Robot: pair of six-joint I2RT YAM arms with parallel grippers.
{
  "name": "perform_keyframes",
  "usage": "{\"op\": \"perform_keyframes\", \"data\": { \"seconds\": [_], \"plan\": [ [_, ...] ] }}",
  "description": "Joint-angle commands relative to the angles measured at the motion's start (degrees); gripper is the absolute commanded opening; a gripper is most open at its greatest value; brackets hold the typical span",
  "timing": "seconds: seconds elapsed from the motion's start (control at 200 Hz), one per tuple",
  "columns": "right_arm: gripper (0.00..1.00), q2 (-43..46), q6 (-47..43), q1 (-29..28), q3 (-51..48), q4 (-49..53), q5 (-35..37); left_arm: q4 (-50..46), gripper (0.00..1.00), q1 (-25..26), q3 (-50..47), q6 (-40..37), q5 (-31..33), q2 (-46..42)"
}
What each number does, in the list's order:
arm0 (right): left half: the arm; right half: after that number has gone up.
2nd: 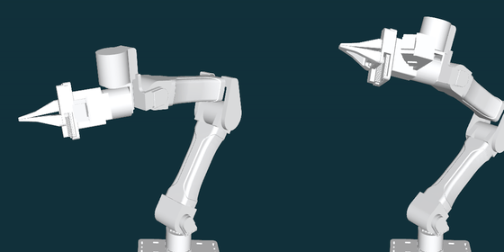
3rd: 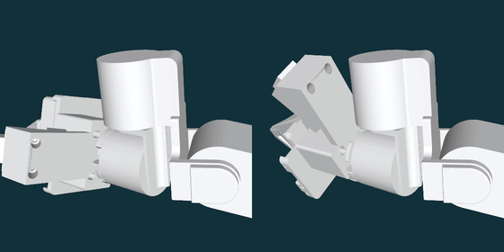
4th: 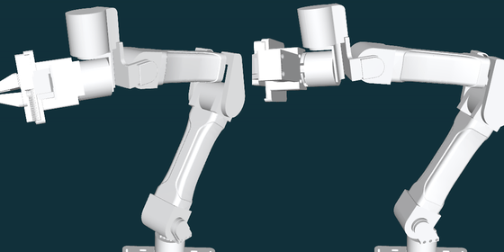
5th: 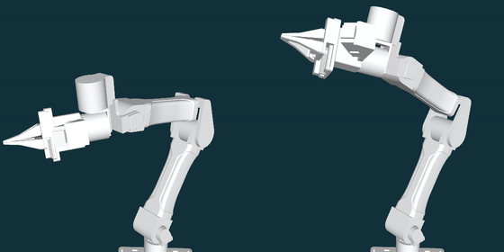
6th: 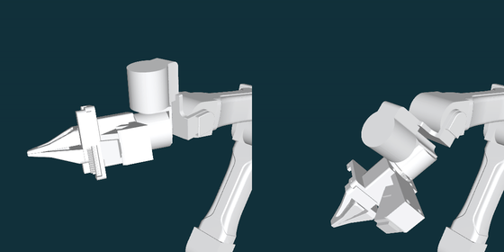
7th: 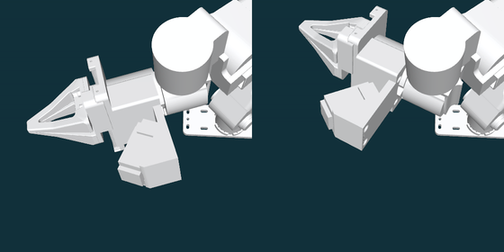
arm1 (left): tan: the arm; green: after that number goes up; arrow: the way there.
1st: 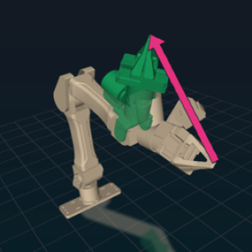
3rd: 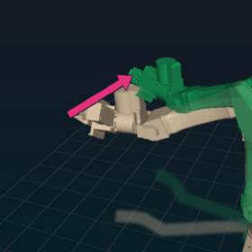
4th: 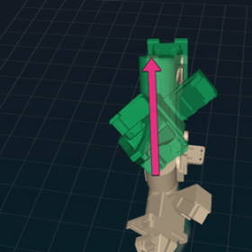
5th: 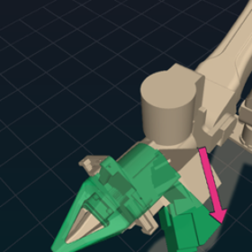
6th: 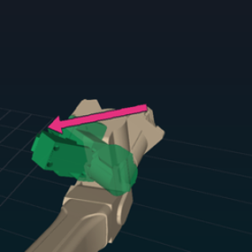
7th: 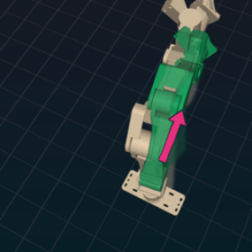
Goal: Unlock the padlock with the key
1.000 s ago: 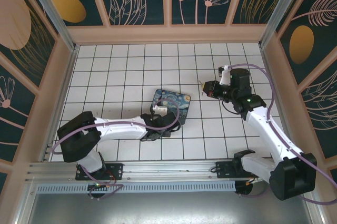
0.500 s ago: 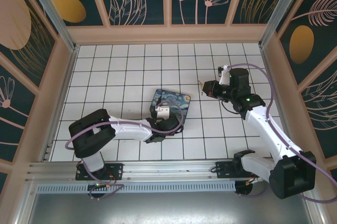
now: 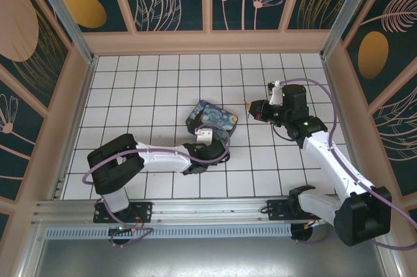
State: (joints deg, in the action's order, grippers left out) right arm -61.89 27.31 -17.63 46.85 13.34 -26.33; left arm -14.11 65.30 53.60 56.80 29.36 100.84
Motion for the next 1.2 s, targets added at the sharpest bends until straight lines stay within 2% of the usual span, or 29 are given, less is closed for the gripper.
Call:
{"op": "perform_keyframes", "data": {
  "seconds": [0.0,0.06,0.145,0.26,0.34,0.39,0.44,0.621,0.771,0.951,1.191],
  "plan": [
    [0.0,0.93,-0.5,-0.39,0.21,-0.82,1.19,-8.5,0.15,-0.3,5.27,-1.33,-0.28,-0.93],
    [0.0,1.06,-0.72,-0.4,0.0,-0.8,1.27,-11.05,0.2,-0.32,6.57,-1.86,-1.38,-1.76],
    [0.0,1.41,-1.1,-0.38,0.02,-0.26,1.54,-14.49,0.39,-0.73,6.94,-2.27,-3.37,-4.07],
    [0.0,1.59,-1.22,-0.3,-0.14,-0.23,1.48,-10.84,0.51,-3.79,0.06,-3.16,-10.99,-10.82],
    [0.0,1.59,-0.78,-0.4,-0.48,-0.72,1.11,-6.39,0.51,-7.26,-5.54,-4.26,-15.73,-16.81],
    [0.0,1.49,-0.44,-0.52,-0.72,-1.2,0.73,-5.1,0.51,-9.06,-7.64,-5.65,-16.27,-19.48],
    [0.0,1.33,-0.03,-0.67,-0.87,-1.72,0.5,-2.64,0.52,-11.06,-9.06,-9.32,-18.91,-20.77],
    [0.0,0.31,0.46,-2.19,-0.65,-2.61,1.53,5.74,0.57,-16.97,-10.55,-18.87,-28.15,-17.68],
    [0.0,0.63,0.81,-3.06,-0.59,-2.29,2.48,19.52,0.6,-25.78,-17.5,-22.21,-43.26,-16.54],
    [0.0,0.7,0.9,-3.89,-0.36,-1.96,3.4,19.75,0.77,-26.2,-15.23,-31.92,-50.38,-12.81],
    [0.0,0.48,0.99,-5.03,-0.07,-1.83,4.34,23.49,0.81,-26.75,-14.68,-36.14,-51.95,-7.36]
  ]
}}
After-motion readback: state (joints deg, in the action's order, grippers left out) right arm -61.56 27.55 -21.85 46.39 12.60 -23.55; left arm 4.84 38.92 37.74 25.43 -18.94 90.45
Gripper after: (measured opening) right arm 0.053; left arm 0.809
